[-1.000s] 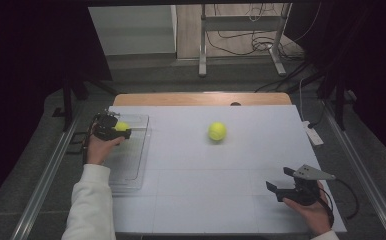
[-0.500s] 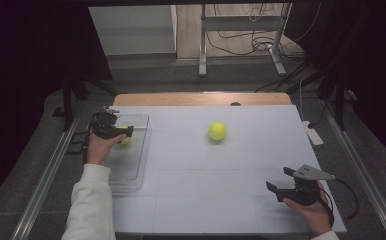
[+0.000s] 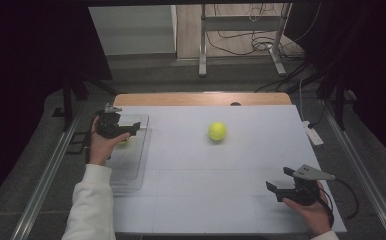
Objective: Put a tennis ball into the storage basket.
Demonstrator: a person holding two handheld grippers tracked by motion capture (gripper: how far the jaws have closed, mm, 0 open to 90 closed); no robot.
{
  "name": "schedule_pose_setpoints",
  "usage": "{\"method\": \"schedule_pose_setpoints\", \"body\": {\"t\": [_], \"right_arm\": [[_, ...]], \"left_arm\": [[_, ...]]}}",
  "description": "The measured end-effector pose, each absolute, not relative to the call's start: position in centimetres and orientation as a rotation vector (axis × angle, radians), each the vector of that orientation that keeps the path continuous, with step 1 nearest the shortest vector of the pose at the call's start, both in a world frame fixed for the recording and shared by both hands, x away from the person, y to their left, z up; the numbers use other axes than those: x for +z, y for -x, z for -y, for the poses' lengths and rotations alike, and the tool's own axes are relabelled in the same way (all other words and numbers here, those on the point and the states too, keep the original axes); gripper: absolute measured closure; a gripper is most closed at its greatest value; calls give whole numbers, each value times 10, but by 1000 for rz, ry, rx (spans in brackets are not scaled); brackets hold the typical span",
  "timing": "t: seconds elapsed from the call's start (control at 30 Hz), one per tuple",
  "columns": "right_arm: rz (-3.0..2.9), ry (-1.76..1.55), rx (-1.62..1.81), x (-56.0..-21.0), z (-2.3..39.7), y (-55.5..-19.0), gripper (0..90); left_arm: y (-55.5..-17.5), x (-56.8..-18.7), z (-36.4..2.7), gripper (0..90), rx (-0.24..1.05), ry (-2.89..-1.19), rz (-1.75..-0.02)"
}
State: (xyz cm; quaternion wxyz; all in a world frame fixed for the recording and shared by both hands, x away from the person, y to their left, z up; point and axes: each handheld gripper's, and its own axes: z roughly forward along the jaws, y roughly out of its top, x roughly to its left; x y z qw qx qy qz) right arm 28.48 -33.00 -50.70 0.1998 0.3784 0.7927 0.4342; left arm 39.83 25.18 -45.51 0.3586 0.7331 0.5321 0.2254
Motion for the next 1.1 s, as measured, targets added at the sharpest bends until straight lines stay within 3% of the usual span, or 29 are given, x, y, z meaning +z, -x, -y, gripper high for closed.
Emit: {"method": "schedule_pose_setpoints", "body": {"t": [0.27,1.1], "right_arm": [[-2218,-1057,1212,-507,329,-286,123],[-2220,-1049,1211,-507,329,-286,123]], "left_arm": [[-389,-444,-233,123,558,-1904,-1236],[-374,-423,-197,128,395,-1841,-1047]]}}
